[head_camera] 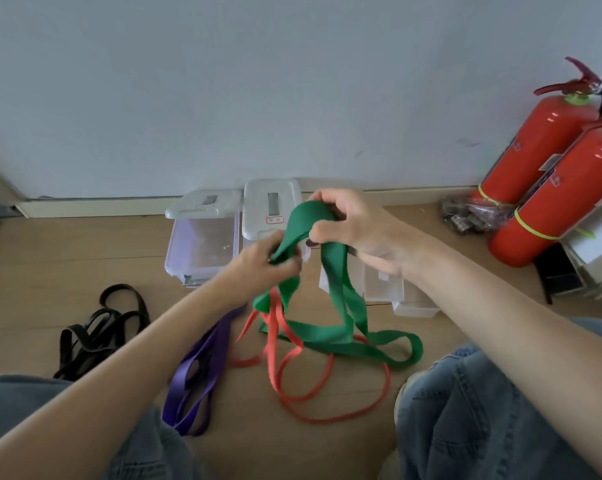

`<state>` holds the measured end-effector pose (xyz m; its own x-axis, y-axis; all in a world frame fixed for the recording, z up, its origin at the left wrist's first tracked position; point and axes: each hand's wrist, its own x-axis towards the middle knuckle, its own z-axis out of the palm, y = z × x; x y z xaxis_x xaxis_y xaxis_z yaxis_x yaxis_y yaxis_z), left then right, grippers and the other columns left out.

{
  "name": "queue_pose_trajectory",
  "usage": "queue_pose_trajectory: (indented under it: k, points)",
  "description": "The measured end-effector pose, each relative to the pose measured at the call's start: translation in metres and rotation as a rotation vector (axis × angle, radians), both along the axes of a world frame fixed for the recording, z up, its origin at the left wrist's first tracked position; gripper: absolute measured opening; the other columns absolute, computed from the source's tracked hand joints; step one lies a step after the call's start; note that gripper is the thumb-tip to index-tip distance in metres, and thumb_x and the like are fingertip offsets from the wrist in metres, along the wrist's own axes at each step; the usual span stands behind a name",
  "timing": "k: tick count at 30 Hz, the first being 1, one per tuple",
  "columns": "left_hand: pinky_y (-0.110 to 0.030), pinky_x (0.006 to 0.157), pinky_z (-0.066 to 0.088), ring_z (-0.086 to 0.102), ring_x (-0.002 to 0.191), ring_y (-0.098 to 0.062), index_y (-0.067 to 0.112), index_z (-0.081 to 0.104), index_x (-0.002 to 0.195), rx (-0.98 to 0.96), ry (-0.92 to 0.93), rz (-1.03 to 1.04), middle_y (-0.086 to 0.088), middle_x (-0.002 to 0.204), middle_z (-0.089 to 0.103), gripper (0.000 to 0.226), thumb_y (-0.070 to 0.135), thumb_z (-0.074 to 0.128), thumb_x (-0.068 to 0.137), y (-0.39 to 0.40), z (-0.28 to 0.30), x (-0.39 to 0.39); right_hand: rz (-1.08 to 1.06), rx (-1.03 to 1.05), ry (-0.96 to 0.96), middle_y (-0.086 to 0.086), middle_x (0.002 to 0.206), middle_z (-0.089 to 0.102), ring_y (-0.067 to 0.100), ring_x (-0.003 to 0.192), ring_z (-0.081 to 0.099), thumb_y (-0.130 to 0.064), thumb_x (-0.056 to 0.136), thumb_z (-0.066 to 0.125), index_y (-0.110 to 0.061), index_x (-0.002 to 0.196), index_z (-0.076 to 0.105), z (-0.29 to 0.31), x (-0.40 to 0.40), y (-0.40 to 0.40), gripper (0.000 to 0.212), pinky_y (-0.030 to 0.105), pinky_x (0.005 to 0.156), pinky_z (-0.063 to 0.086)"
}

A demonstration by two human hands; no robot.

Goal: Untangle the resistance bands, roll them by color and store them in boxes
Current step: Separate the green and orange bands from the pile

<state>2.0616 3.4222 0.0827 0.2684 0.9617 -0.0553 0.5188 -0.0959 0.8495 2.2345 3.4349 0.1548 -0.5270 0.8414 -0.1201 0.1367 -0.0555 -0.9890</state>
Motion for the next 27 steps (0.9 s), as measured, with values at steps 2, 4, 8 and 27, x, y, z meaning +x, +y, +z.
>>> queue_pose_trajectory:
  k: [2,4,8,27]
  points:
    - [-0.010,0.057,0.045,0.055,0.056,0.007,0.023,0.058,0.080,-0.155,0.024,-0.095,0.010,0.070,0.061,0.018,0.012,0.072,0.074,-0.005,-0.015,0.001,-0.046,-0.053,0.134,0.004,0.067,0.051,0.015,0.062,0.049,-0.004,0.060,0.058,-0.009,0.079,0.051,0.004,0.004,-0.001,0.021,0.020,0.058,0.046]
    - [-0.010,0.057,0.046,0.057,0.058,0.007,0.018,0.062,0.081,-0.171,0.003,-0.113,0.012,0.068,0.064,0.017,0.011,0.075,0.073,-0.005,-0.022,-0.006,-0.107,-0.056,0.201,0.006,0.064,0.042,0.014,0.059,0.040,-0.001,0.059,0.052,-0.009,0.074,0.048,0.009,0.008,-0.001,0.018,0.019,0.054,0.043]
    - [-0.027,0.086,0.051,0.064,0.089,-0.007,0.020,0.063,0.098,-0.165,-0.030,-0.134,0.007,0.094,0.070,0.023,0.011,0.072,0.079,-0.001,-0.023,-0.026,-0.266,-0.064,0.355,0.004,0.059,0.040,0.010,0.050,0.036,0.001,0.057,0.045,-0.009,0.069,0.043,0.019,0.018,0.002,0.016,0.023,0.053,0.035]
    - [-0.016,0.056,0.052,0.068,0.062,-0.009,0.012,0.069,0.074,-0.355,-0.240,0.105,0.000,0.068,0.073,0.006,0.012,0.075,0.075,-0.014,0.008,-0.005,-0.107,0.231,-1.053,0.006,0.110,0.052,0.023,0.095,0.057,-0.028,0.086,0.060,-0.004,0.116,0.050,-0.023,0.031,0.013,0.039,0.033,0.080,0.050]
